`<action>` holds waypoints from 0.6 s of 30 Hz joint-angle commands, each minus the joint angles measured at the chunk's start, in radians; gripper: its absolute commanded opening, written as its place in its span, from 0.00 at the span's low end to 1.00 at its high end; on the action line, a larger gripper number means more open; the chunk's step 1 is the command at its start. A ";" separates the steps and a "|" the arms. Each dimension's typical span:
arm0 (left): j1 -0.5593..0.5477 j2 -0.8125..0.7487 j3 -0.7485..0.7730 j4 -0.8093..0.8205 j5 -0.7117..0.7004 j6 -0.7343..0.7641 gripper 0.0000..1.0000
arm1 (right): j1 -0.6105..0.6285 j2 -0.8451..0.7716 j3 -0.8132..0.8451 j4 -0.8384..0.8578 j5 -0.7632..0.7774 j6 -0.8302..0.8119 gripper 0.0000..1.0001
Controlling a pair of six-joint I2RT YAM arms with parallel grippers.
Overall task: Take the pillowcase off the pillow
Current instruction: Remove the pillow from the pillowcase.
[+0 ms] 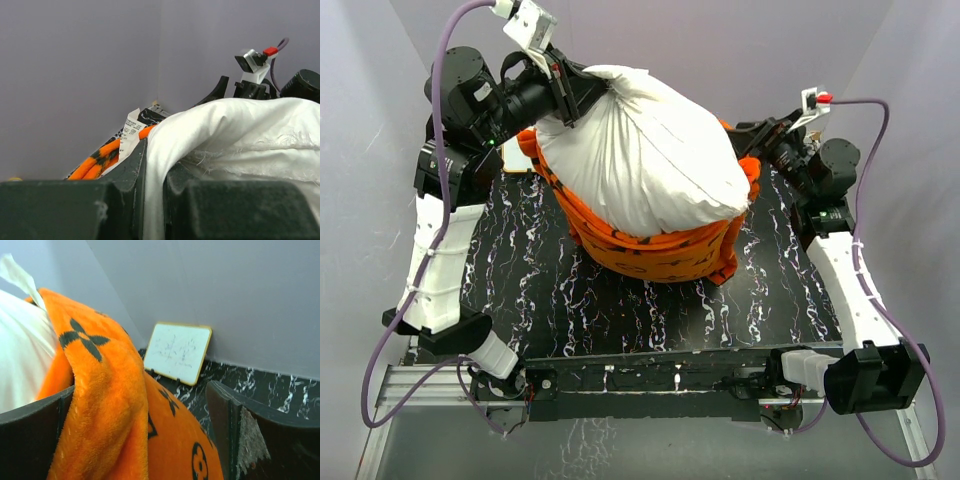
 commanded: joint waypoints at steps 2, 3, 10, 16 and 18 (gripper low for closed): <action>0.018 -0.140 -0.059 0.237 -0.343 0.044 0.00 | -0.025 -0.030 -0.163 0.168 0.008 -0.001 0.98; 0.018 -0.158 -0.105 0.212 -0.372 0.060 0.00 | -0.038 -0.046 -0.187 0.208 0.028 0.009 0.98; 0.018 -0.180 -0.257 0.115 -0.481 0.127 0.00 | -0.107 -0.093 -0.253 0.491 0.086 0.093 0.98; 0.021 -0.099 -0.205 0.118 -0.607 0.200 0.00 | -0.109 -0.117 -0.248 0.617 -0.007 0.071 0.98; 0.021 -0.087 -0.219 0.148 -0.615 0.219 0.00 | -0.108 -0.141 -0.272 0.664 -0.048 0.061 0.98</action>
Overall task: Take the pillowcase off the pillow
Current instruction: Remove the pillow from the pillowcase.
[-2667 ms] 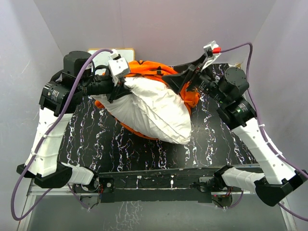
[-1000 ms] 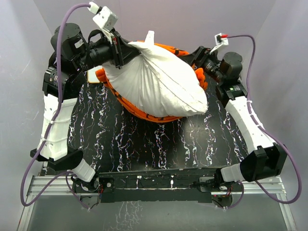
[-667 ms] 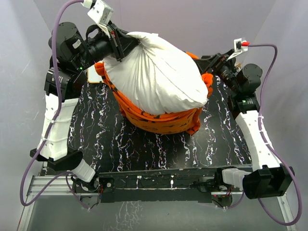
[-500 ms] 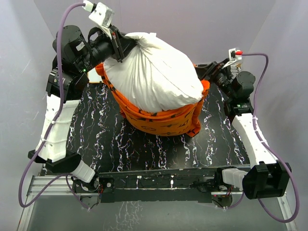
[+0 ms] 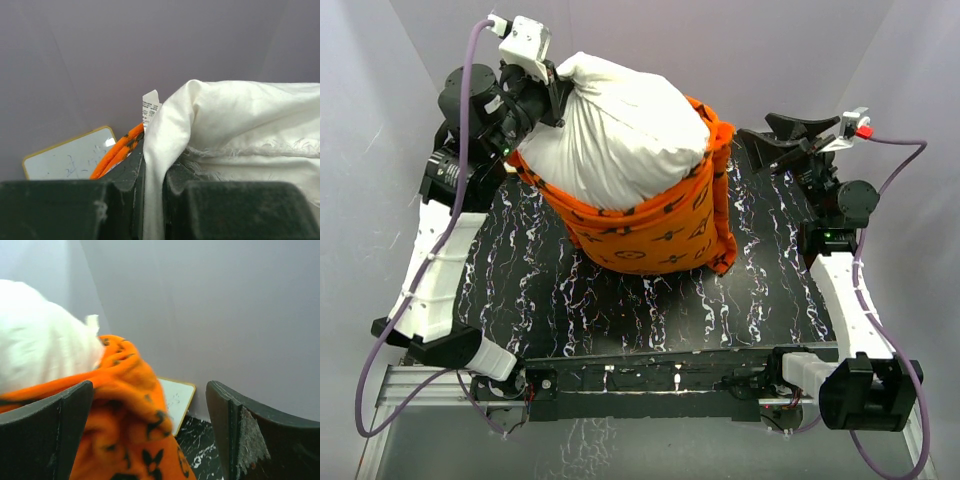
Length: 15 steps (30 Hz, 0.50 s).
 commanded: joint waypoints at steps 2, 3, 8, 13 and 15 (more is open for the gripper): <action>0.020 0.033 0.024 0.129 -0.169 0.074 0.00 | 0.001 -0.070 -0.039 0.248 -0.126 -0.009 0.98; 0.025 0.034 0.020 0.128 -0.146 0.069 0.00 | 0.003 -0.075 -0.039 0.270 -0.155 0.001 0.98; 0.028 0.019 -0.017 0.128 -0.025 0.059 0.00 | 0.019 -0.063 0.041 0.295 -0.247 -0.011 0.98; 0.029 0.021 -0.010 0.109 0.012 0.070 0.00 | 0.130 -0.005 0.164 0.233 -0.325 -0.098 0.98; 0.028 0.024 0.001 0.104 0.022 0.069 0.00 | 0.200 0.024 0.216 0.193 -0.346 -0.146 0.98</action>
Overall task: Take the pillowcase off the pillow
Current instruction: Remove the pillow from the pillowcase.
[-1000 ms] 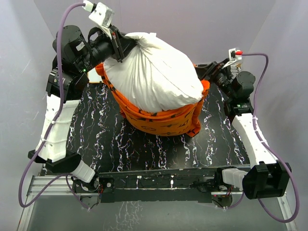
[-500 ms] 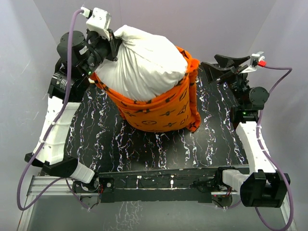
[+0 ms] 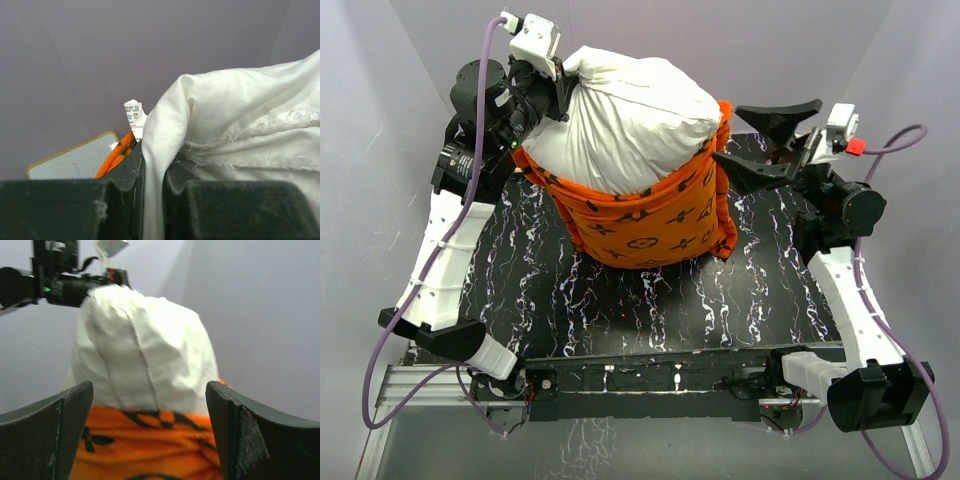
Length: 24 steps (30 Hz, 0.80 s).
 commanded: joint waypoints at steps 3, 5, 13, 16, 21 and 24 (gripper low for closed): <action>0.009 -0.013 0.044 0.015 0.026 0.016 0.00 | 0.227 0.071 0.183 -0.135 -0.102 -0.218 0.98; 0.008 -0.012 0.052 0.011 0.026 0.020 0.00 | 0.290 0.087 0.227 -0.273 -0.085 -0.327 0.98; 0.009 -0.074 0.032 0.004 0.183 0.049 0.11 | 0.359 0.182 0.341 -0.517 0.113 -0.512 0.58; 0.008 -0.118 0.027 -0.053 0.268 0.104 0.91 | 0.388 0.209 0.371 -0.509 0.126 -0.470 0.16; 0.008 -0.230 -0.011 -0.069 0.238 0.199 0.97 | 0.454 0.230 0.425 -0.597 0.305 -0.499 0.08; 0.009 -0.315 -0.053 -0.039 0.293 0.255 0.97 | 0.496 0.242 0.456 -0.628 0.391 -0.535 0.08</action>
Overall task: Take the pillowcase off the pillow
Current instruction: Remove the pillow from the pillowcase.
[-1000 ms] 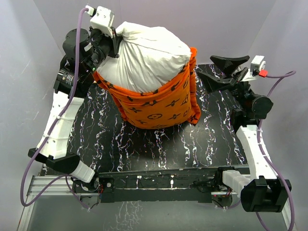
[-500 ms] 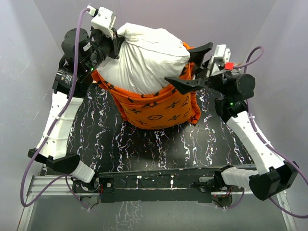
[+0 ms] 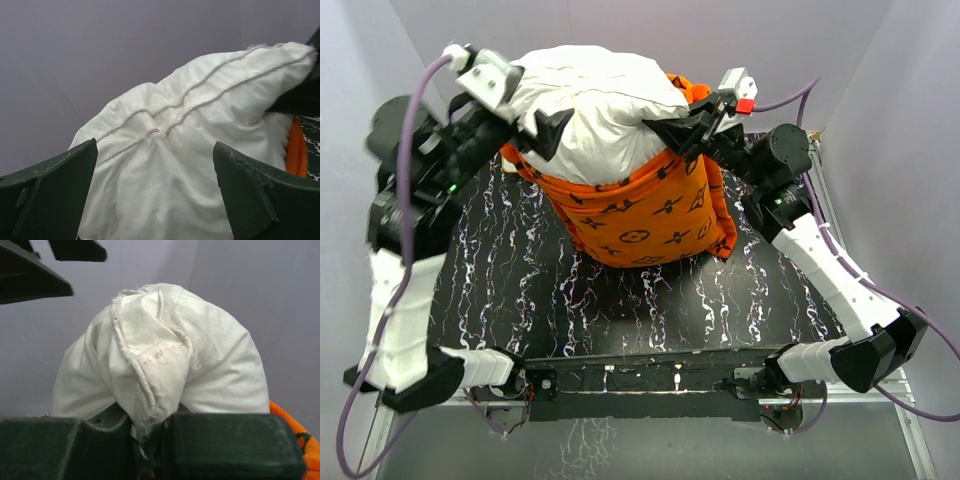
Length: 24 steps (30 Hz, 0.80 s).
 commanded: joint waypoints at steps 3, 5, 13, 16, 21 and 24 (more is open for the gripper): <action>-0.005 -0.146 0.031 -0.072 0.244 0.118 0.97 | 0.104 0.036 0.113 -0.085 0.147 -0.077 0.08; -0.004 -0.127 0.070 -0.135 0.335 0.112 0.97 | 0.162 0.067 0.156 -0.124 0.138 -0.109 0.08; -0.004 -0.062 0.070 -0.243 0.435 0.219 0.97 | 0.299 0.098 0.203 -0.171 0.093 -0.158 0.08; -0.004 -0.072 0.034 -0.262 0.405 0.297 0.96 | 0.304 0.087 0.196 -0.174 0.052 -0.155 0.08; -0.005 -0.037 0.114 -0.447 0.426 0.392 0.95 | 0.305 0.079 0.209 -0.203 0.019 -0.167 0.08; -0.005 0.002 0.173 -0.595 0.428 0.458 0.92 | 0.304 0.083 0.230 -0.230 0.005 -0.173 0.08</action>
